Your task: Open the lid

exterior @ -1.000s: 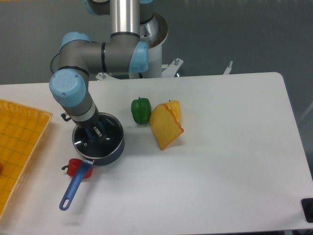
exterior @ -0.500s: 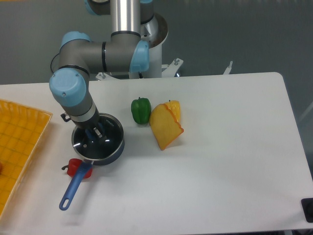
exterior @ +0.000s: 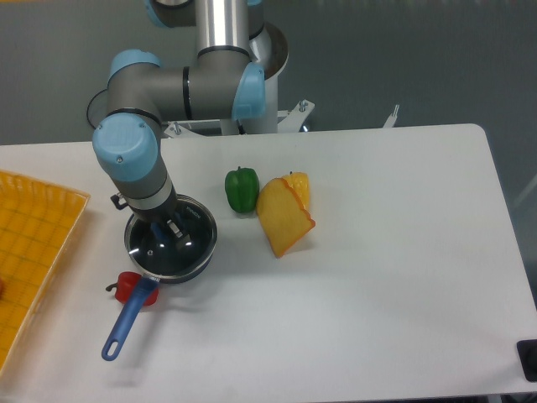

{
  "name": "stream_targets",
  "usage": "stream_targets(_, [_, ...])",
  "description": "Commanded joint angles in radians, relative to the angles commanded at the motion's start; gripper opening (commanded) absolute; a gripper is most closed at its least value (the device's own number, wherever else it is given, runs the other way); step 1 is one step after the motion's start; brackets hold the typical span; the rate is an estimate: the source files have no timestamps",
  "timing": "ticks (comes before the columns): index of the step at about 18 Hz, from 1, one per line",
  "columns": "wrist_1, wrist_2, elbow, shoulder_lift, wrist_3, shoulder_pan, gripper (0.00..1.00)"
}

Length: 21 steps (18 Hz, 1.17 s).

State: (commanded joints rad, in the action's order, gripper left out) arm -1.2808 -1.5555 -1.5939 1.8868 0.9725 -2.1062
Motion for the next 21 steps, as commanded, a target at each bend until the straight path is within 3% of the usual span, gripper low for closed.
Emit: stream_targets(21, [-0.025,0.015,-0.006,-0.026,0.041,-0.044,0.56])
